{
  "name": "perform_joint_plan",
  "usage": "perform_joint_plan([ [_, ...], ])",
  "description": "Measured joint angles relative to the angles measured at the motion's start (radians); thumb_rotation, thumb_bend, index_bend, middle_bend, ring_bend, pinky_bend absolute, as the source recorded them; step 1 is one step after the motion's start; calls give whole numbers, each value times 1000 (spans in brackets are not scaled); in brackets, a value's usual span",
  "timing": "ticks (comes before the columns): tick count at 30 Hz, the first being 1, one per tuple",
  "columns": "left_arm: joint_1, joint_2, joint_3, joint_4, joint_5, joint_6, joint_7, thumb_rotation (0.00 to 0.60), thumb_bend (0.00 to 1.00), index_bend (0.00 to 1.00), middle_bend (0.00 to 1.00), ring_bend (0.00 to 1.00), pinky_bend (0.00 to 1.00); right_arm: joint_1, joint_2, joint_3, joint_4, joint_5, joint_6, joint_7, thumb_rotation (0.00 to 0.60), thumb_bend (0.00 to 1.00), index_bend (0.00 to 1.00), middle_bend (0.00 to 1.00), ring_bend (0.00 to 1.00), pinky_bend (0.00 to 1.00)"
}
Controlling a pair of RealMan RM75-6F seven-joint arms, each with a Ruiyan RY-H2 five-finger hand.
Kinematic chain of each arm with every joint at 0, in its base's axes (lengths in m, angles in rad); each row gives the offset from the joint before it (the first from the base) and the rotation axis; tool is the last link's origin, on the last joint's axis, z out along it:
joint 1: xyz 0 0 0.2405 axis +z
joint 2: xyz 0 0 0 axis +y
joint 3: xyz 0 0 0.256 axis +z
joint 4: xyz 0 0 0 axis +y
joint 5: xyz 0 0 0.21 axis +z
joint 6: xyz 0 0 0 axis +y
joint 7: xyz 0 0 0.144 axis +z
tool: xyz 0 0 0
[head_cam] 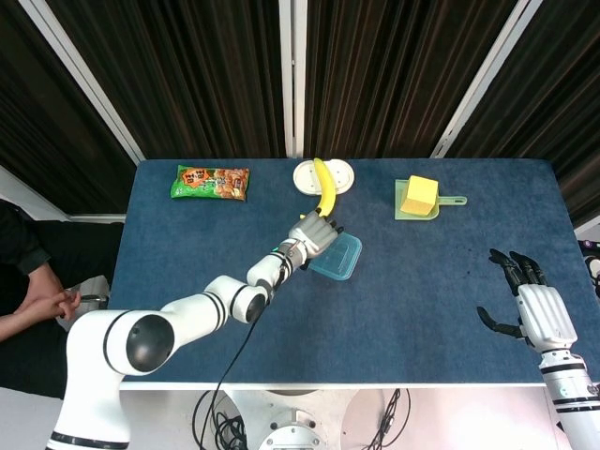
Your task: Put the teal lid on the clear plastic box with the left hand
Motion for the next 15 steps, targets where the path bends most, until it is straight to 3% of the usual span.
perform_joint_plan([
  [15, -83, -22, 80, 27, -114, -10, -20, 600, 219, 323, 257, 148, 107, 4, -5, 2, 5, 2, -10, 1, 600, 224, 0, 155, 0, 0],
])
